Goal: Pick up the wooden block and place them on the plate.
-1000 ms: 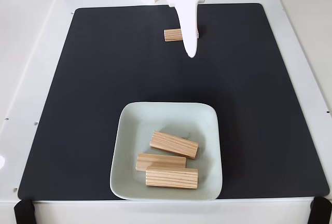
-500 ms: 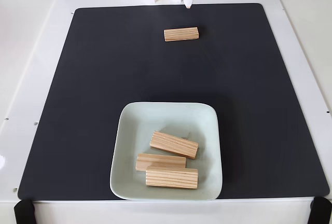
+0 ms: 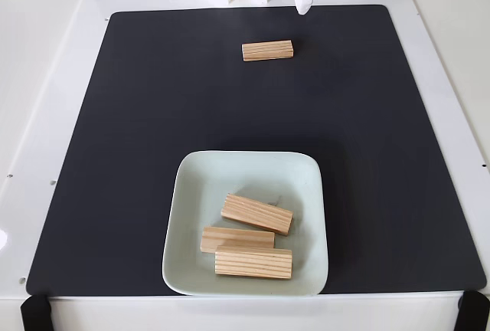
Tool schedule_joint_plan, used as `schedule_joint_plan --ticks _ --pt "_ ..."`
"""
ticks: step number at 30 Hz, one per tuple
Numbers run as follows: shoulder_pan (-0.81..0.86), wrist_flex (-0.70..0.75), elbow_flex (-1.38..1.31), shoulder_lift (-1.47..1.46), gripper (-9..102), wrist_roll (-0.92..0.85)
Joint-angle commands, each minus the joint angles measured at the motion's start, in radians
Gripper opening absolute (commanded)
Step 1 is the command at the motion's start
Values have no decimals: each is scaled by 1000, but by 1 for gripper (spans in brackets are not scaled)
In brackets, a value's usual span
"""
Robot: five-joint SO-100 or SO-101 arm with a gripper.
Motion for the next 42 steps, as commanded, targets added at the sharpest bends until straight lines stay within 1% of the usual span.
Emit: schedule_joint_plan --ticks 1,4,9,13,17,23,32,40,42 --pt "-12 -44 2 -52 -1 6" --pt "-12 -114 2 -106 -1 11" --pt "-41 -212 2 -141 -1 172" --pt "-121 -218 11 -146 -1 265" --pt "-190 -222 78 -135 -1 337" --pt "-250 -224 163 -130 -1 459" --pt "-218 -209 175 -132 -1 469" --pt "-187 -224 209 -130 -1 479" --pt "-184 -252 207 -130 -1 468"
